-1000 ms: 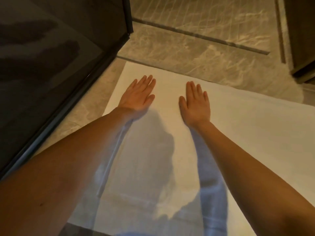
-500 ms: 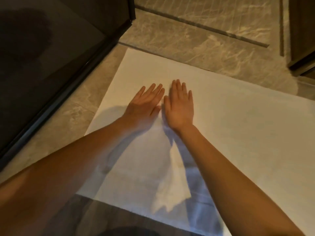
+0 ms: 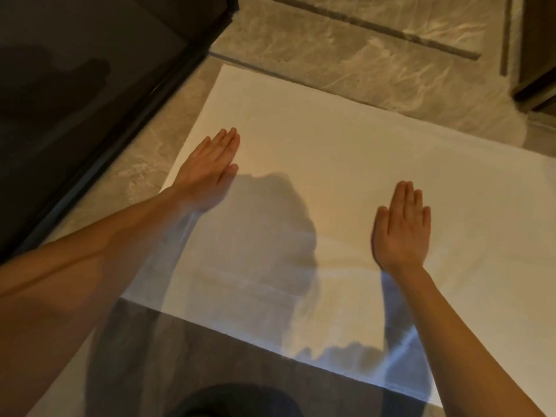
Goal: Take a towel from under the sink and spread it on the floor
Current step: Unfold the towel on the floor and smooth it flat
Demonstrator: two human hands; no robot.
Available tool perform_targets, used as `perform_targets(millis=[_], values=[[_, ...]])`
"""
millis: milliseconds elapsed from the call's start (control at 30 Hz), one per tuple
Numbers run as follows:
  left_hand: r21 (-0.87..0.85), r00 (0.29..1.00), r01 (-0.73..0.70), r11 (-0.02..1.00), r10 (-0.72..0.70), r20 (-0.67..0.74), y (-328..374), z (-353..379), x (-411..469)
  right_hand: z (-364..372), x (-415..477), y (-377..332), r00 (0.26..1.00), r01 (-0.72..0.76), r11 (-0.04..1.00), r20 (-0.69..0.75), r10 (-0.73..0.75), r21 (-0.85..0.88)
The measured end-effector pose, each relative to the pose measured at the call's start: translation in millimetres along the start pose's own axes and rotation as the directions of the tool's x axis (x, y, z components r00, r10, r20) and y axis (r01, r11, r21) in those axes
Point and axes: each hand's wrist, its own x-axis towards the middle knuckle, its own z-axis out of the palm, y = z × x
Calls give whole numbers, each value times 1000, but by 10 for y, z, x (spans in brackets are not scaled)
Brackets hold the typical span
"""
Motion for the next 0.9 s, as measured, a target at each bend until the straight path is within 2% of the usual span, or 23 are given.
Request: perform_targets(millis=[33,100,167,200,267,333,400,500,600,667,733,767,833,900], values=[[17,1000,-5,1000,5,-11,97,-46,-32,-28,-8,-79,1000,-20,1000,-5,20,14],[39,989,-138,990,140,-41,449,-56,-147,-27,-71,-442,1000,-8,998,-23,10,62],[55,955,-292,955,294,-32,831,71,-339,97,-241,-1007,991,131,986,-19,-129,107],[48,951,-308,950,309,-17,942,132,-430,173,-333,-1284,982,188,972,-3,-190,141],[19,969,-246,969,245,26,935,206,-548,295,-437,-1604,978,200,962,25,-208,184],[8,977,-211,978,210,29,707,224,-634,364,-476,-1502,974,212,965,51,-223,156],[-16,983,-182,983,182,12,401,212,-721,349,-503,-1111,977,202,975,45,-207,95],[-68,996,-86,994,86,-4,-26,145,-908,267,-634,-401,996,89,996,19,-89,24],[-74,996,-86,994,86,-5,-258,57,-1016,146,-760,163,1000,-13,1000,-14,13,20],[-59,999,-41,997,42,20,-218,-8,-1007,93,-779,269,996,-82,996,-22,83,33],[-17,999,-25,1000,26,22,-45,-35,-1050,86,-799,22,995,-95,993,-29,97,67],[16,998,-62,998,61,20,81,-10,-1110,109,-838,-222,998,-49,994,-30,52,96],[61,985,-169,984,167,41,383,99,-1301,239,-1002,-847,992,129,979,-5,-130,158],[31,974,-220,975,219,53,619,207,-1421,375,-1192,-1441,962,264,950,31,-273,168]])
